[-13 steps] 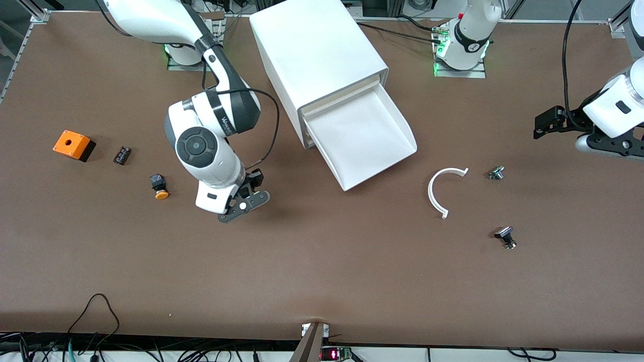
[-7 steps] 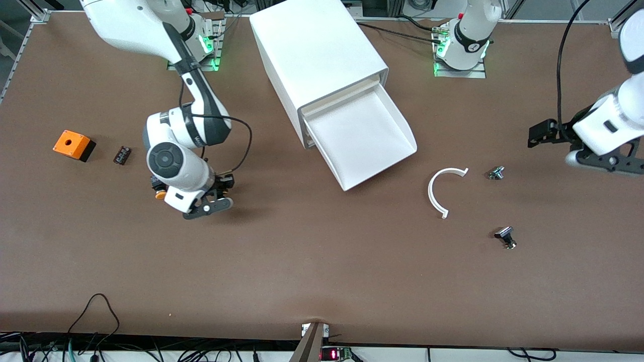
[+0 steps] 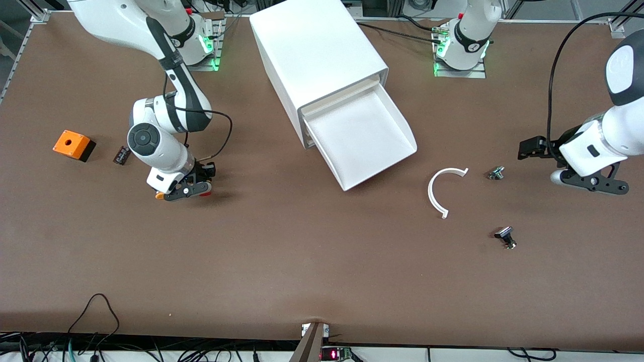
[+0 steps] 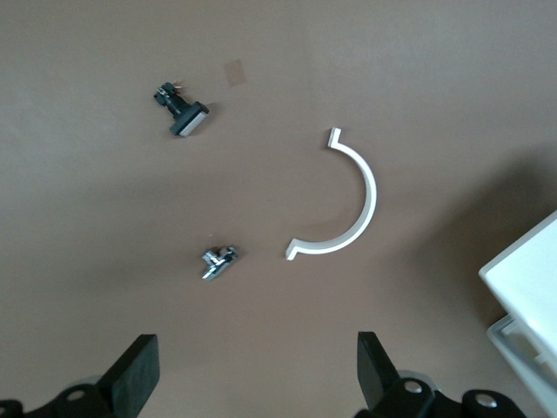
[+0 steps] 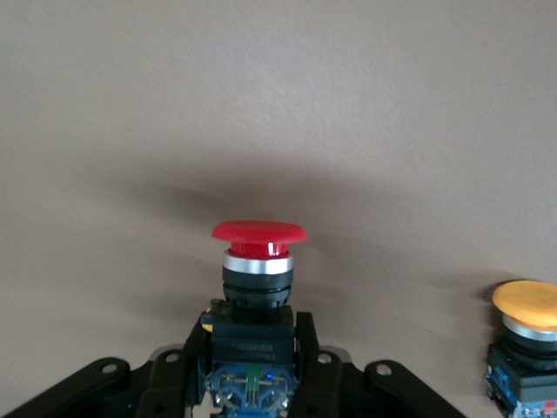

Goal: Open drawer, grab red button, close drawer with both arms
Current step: 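Place the red button on the table while the left gripper approaches the drawer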

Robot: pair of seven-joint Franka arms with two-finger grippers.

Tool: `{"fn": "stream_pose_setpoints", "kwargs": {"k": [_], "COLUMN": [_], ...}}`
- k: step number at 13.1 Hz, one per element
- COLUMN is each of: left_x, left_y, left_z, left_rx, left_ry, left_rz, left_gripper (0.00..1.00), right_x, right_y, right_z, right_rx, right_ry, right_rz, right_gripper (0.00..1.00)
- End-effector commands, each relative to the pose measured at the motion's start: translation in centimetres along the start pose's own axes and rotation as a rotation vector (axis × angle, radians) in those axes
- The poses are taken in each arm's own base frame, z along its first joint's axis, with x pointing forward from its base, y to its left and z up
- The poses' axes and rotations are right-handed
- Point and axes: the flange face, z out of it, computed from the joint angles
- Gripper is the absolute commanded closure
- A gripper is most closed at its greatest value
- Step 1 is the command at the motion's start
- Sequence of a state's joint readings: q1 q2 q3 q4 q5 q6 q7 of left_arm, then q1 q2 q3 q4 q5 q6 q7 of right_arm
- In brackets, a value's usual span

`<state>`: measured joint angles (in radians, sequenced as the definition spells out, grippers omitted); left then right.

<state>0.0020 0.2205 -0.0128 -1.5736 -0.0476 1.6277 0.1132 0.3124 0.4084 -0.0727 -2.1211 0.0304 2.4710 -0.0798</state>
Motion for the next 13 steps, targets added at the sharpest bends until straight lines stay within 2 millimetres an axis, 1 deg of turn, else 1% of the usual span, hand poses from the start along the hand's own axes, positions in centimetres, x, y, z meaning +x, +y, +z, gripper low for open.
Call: {"fn": "stream_pose_setpoints", "kwargs": {"k": [1,2,3,4,5,6,7,8,9,10,12,13], "left_x": [1.7,2.1,2.6,3.2,3.4,3.7,3.9,4.2,4.5,4.9,5.4,5.4], "left_y": [2.5,3.3,4.3,5.3,6.6,7.8,9.0,9.9,11.0,11.8,14.1,15.1], "left_z": [1.6,2.4,3.3,4.3,5.7,7.0,8.5,10.0,11.1,12.0,14.3,15.8], "left_rx": [-0.032,-0.035,-0.037,-0.046,-0.055,-0.059,-0.062,-0.064,-0.068,-0.080,-0.118,-0.122], "left_ry": [-0.003,0.000,-0.001,-0.004,-0.011,0.003,0.028,0.044,0.058,0.065,0.078,0.091], "left_rz": [-0.146,-0.201,-0.244,-0.284,-0.307,-0.313,-0.328,-0.340,-0.366,-0.392,-0.418,-0.422], "left_gripper": [0.00,0.00,0.00,0.00,0.00,0.00,0.00,0.00,0.00,0.00,0.00,0.00], "right_x": [-0.5,-0.4,-0.3,-0.2,0.7,1.9,3.4,4.4,5.3,6.1,6.8,7.1], "right_y": [-0.1,0.0,0.0,0.0,-0.1,-0.1,-0.1,-0.1,-0.1,-0.1,-0.1,0.0], "right_z": [2.2,2.8,3.1,2.9,1.8,0.4,-1.6,-4.0,-6.9,-9.5,-13.2,-15.0], "right_rx": [0.002,0.000,0.000,-0.001,-0.003,0.000,0.007,0.016,0.021,0.023,0.026,0.026], "right_ry": [0.000,0.009,0.008,0.011,0.033,0.037,0.028,0.009,0.005,0.006,0.005,0.022], "right_rz": [-0.018,-0.021,-0.026,-0.029,-0.029,-0.026,-0.020,-0.016,-0.017,-0.019,-0.019,-0.019], "right_gripper": [0.70,0.65,0.57,0.27,0.00,0.00,0.00,0.00,0.00,0.00,0.00,0.00]}}
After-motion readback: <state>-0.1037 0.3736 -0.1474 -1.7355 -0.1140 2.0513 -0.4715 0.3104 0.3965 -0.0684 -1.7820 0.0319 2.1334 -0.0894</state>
